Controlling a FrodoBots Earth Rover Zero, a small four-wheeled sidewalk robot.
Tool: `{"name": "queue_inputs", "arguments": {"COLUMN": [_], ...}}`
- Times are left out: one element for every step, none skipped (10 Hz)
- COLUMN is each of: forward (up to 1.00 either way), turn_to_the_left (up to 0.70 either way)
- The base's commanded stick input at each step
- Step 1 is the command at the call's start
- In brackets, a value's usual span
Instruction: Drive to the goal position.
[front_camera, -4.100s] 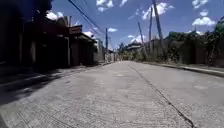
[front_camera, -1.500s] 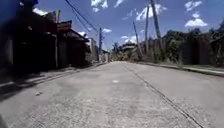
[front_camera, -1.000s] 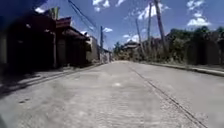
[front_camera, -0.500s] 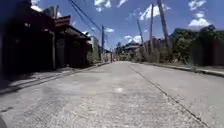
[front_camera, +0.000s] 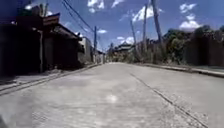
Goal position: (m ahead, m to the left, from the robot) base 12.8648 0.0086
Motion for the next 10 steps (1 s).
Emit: {"name": "queue_inputs", "arguments": {"forward": [1.0,1.0,1.0,1.0,1.0,1.0,1.0,1.0,1.0,1.0], "turn_to_the_left": [0.0,0.0,0.0,0.0,0.0,0.0,-0.02,-0.31,-0.4,-0.4]}}
